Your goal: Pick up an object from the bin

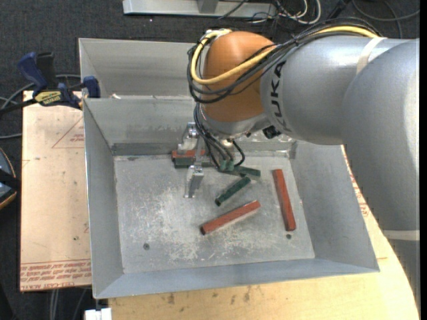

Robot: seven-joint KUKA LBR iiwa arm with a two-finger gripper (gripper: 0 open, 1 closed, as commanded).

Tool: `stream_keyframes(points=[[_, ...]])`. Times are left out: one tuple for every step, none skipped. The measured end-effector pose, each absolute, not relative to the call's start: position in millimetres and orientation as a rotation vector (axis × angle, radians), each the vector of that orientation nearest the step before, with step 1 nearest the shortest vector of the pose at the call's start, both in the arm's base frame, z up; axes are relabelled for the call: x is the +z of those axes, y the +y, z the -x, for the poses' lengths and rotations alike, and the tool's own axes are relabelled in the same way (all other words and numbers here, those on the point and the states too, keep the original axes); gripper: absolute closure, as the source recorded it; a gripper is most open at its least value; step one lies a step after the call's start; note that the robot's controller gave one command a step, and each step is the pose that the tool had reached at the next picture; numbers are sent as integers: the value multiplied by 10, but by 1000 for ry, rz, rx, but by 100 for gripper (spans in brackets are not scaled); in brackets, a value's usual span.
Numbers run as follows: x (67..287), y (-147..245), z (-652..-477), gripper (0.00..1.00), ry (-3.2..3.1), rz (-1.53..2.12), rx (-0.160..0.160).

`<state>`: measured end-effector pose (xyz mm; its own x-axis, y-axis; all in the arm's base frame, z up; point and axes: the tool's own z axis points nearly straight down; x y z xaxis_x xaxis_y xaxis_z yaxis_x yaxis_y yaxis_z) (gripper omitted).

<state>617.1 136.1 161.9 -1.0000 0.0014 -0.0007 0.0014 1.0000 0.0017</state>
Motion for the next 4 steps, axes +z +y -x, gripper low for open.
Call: stream_keyframes(points=[[1619, 1361, -6171, 0, 3141, -2, 3], [1603, 1193, -5861, 0, 3137, 108, 3], [1450, 814, -5694, 0, 3111, 426, 2], [848, 873, -5245, 100, 3097, 523, 3]])
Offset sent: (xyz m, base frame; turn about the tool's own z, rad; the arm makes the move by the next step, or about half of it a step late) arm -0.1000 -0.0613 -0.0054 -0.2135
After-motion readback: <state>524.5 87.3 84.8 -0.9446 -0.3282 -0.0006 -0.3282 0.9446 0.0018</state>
